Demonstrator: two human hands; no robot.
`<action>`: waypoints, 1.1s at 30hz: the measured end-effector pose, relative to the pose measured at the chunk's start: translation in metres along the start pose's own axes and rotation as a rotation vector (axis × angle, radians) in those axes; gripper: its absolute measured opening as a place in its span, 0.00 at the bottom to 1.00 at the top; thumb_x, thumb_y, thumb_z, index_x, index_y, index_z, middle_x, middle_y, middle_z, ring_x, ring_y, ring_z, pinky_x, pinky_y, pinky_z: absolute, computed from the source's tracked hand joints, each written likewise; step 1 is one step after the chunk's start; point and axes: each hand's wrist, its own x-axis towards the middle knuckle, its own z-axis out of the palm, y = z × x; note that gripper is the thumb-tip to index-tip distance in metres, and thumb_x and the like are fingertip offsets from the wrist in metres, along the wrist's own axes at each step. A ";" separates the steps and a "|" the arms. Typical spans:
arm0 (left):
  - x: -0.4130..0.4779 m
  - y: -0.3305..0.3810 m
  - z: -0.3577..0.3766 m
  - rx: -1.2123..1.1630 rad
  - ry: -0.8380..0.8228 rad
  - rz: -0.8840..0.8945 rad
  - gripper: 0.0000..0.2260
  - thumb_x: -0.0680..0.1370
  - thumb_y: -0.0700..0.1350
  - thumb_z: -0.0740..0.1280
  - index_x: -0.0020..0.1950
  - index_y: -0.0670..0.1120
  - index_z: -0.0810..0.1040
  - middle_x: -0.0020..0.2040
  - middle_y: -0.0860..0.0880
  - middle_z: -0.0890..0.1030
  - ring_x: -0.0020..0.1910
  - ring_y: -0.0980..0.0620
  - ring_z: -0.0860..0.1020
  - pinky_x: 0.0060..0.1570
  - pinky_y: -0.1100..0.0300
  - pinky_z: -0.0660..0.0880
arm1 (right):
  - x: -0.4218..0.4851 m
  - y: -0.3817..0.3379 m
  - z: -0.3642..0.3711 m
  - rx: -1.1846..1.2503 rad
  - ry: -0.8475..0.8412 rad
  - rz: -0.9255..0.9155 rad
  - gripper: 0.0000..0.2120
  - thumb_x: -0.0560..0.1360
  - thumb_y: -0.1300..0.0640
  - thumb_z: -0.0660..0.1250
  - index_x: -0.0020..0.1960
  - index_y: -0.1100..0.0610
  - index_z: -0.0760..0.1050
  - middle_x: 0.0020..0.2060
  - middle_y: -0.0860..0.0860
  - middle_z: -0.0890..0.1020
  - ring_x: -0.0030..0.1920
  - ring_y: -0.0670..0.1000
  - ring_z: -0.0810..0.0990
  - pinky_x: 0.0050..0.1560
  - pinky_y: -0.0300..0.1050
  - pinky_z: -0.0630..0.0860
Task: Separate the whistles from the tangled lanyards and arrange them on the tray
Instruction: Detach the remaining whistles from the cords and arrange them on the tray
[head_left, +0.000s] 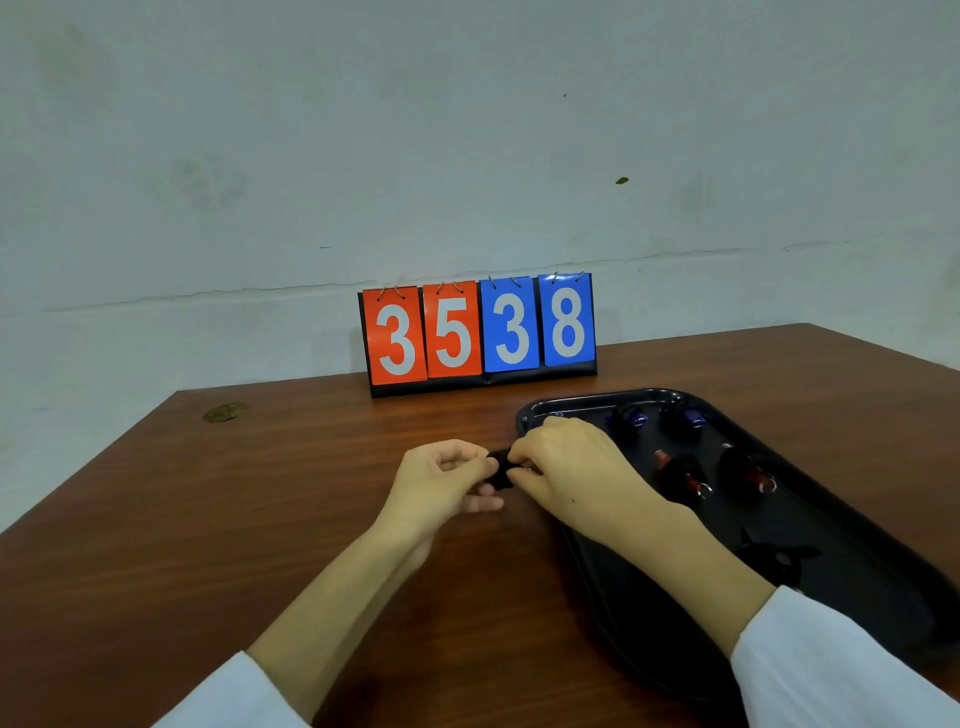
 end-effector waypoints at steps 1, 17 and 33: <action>-0.001 0.000 0.001 0.062 0.051 0.036 0.03 0.74 0.36 0.68 0.46 0.39 0.81 0.40 0.42 0.81 0.33 0.53 0.81 0.39 0.59 0.81 | 0.000 -0.001 0.000 -0.004 0.006 -0.002 0.11 0.78 0.52 0.60 0.54 0.54 0.78 0.45 0.51 0.80 0.49 0.50 0.76 0.49 0.44 0.73; 0.001 0.006 -0.007 0.277 0.154 0.251 0.10 0.72 0.37 0.71 0.49 0.50 0.78 0.40 0.48 0.83 0.41 0.53 0.81 0.35 0.68 0.77 | -0.003 -0.007 -0.003 -0.023 -0.048 -0.164 0.11 0.78 0.52 0.61 0.51 0.56 0.78 0.38 0.49 0.76 0.41 0.47 0.69 0.42 0.40 0.63; 0.000 0.000 -0.012 -0.144 -0.260 0.087 0.17 0.71 0.40 0.69 0.59 0.41 0.78 0.55 0.43 0.82 0.54 0.48 0.81 0.52 0.58 0.79 | -0.005 -0.002 -0.014 0.132 0.017 0.057 0.11 0.78 0.52 0.59 0.51 0.53 0.80 0.42 0.48 0.81 0.44 0.48 0.76 0.49 0.44 0.74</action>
